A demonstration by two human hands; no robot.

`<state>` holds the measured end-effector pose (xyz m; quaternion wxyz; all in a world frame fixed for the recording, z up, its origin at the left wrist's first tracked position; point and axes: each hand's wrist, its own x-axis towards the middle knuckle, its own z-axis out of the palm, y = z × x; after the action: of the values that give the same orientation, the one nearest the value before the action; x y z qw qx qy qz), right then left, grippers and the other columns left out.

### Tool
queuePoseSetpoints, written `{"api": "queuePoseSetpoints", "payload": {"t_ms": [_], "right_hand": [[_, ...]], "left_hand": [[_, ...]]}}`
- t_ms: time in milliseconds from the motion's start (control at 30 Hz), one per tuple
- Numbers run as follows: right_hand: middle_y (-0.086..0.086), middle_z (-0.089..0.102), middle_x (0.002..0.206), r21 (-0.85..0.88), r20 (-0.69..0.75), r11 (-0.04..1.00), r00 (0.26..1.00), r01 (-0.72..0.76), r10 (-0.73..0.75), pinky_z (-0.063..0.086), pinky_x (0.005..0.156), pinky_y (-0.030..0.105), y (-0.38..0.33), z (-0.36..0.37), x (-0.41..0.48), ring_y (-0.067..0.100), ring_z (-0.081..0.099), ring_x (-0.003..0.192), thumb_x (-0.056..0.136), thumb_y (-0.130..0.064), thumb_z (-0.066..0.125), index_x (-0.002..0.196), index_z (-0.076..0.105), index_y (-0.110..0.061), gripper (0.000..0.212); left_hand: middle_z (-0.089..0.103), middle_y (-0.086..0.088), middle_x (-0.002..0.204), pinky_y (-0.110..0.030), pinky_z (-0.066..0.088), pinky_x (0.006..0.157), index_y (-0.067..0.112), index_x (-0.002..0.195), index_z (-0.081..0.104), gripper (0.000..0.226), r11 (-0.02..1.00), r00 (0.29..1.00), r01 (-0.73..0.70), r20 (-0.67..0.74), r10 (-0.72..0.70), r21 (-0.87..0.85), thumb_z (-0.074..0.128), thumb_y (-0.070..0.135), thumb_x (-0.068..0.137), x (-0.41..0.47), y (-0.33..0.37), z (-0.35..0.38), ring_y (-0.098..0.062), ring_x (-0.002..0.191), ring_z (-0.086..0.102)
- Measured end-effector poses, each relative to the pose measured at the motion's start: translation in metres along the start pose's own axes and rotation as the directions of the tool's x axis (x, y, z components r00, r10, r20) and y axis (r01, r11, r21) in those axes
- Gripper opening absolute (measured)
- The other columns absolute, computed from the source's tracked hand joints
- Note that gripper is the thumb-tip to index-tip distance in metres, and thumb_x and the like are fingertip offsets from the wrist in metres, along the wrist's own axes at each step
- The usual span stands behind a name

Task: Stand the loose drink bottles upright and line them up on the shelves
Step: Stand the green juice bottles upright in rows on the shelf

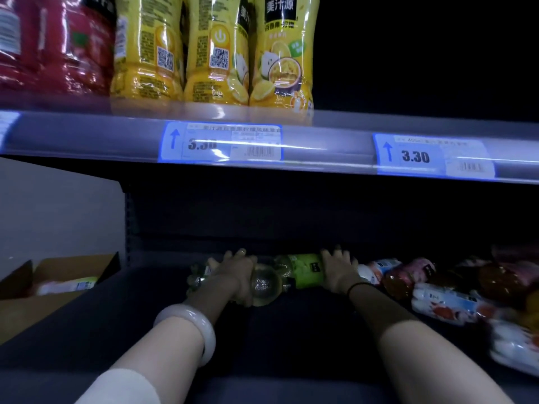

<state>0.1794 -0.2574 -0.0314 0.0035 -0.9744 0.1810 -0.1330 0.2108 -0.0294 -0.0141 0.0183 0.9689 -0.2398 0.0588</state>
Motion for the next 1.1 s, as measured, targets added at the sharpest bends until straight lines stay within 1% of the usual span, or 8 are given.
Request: {"api": "queuePoseSetpoints", "payload": {"t_ms": [267,433,500,600,733,800,933,1100], "right_hand": [[0.009,0.034,0.148,0.222,0.037,0.974,0.999,-0.038,0.031,0.006,0.114,0.057,0.001,-0.007,-0.006,0.03,0.024,0.139,0.088,-0.026,0.046,0.148,0.021,-0.034,0.065],[-0.003,0.029,0.153,0.483,0.148,0.866,0.987,-0.127,0.062,-0.003,0.115,0.059,-0.024,0.0,0.001,0.028,0.011,0.146,0.085,-0.04,0.026,0.131,0.043,-0.041,0.049],[-0.003,0.031,0.153,0.55,0.141,0.816,0.983,-0.179,0.12,0.003,0.114,0.059,-0.029,-0.005,-0.001,0.031,0.012,0.144,0.084,-0.06,0.021,0.135,0.044,-0.037,0.06],[0.001,0.037,0.148,0.553,0.073,0.806,0.976,-0.211,0.205,0.011,0.11,0.062,-0.036,-0.012,-0.006,0.034,0.014,0.142,0.088,-0.066,0.037,0.137,0.046,-0.029,0.062],[0.005,0.046,0.136,0.6,0.025,0.77,0.968,-0.214,0.25,0.021,0.109,0.059,-0.046,-0.013,-0.011,0.033,0.021,0.136,0.081,-0.049,0.062,0.105,0.063,-0.022,0.036],[0.01,0.043,0.138,0.662,0.109,0.706,0.964,-0.253,0.244,0.022,0.112,0.052,-0.042,-0.022,-0.016,0.032,0.019,0.138,0.08,-0.039,0.065,0.099,0.059,-0.022,0.026],[0.017,0.016,0.152,0.576,0.29,0.711,0.914,-0.404,0.284,0.024,0.113,0.046,-0.034,-0.042,-0.019,0.037,0.017,0.14,0.078,-0.044,0.06,0.145,0.03,-0.016,0.079],[0.013,0.021,0.157,0.531,0.374,0.721,0.886,-0.446,0.273,0.022,0.114,0.038,-0.042,-0.028,-0.015,0.033,0.022,0.143,0.083,-0.062,0.047,0.153,0.006,-0.016,0.093]], "left_hand": [[0.04,0.006,0.119,-0.05,0.026,0.099,0.033,0.114,0.053,0.066,0.963,0.998,-0.033,-0.059,0.018,-0.267,0.081,0.022,0.055,-0.006,-0.014,-0.003,-0.021,0.117,0.039],[0.061,0.006,0.105,-0.047,0.047,0.097,0.037,0.089,0.061,0.063,0.743,0.992,-0.007,-0.096,-0.077,-0.669,0.079,0.034,0.029,-0.006,-0.025,-0.017,-0.018,0.1,0.059],[0.066,0.001,0.106,-0.036,0.053,0.09,0.027,0.102,0.064,0.075,0.666,0.986,-0.003,-0.112,-0.121,-0.746,0.082,0.035,0.03,-0.005,-0.023,-0.02,-0.017,0.099,0.062],[0.068,-0.002,0.106,-0.031,0.054,0.089,0.016,0.108,0.067,0.077,0.545,0.972,0.012,-0.119,-0.204,-0.838,0.086,0.033,0.035,-0.004,-0.017,-0.022,-0.018,0.099,0.064],[0.071,-0.005,0.095,-0.029,0.055,0.072,0.012,0.098,0.068,0.047,0.334,0.971,0.042,-0.04,-0.234,-0.942,0.087,0.021,0.056,-0.006,-0.015,-0.021,-0.018,0.086,0.067],[0.07,-0.005,0.098,-0.027,0.052,0.068,0.012,0.102,0.066,0.048,0.272,0.972,0.043,-0.023,-0.234,-0.961,0.086,0.021,0.059,-0.007,-0.015,-0.018,-0.018,0.087,0.066],[0.067,-0.005,0.103,-0.026,0.05,0.066,0.012,0.111,0.06,0.059,0.197,0.97,0.037,-0.013,-0.244,-0.98,0.087,0.021,0.059,-0.01,-0.015,-0.017,-0.017,0.087,0.064],[0.064,-0.002,0.098,-0.023,0.045,0.059,0.016,0.102,0.056,0.048,0.17,0.975,0.01,-0.028,-0.221,-0.985,0.084,0.016,0.064,-0.018,-0.01,-0.019,-0.011,0.078,0.06]]}}
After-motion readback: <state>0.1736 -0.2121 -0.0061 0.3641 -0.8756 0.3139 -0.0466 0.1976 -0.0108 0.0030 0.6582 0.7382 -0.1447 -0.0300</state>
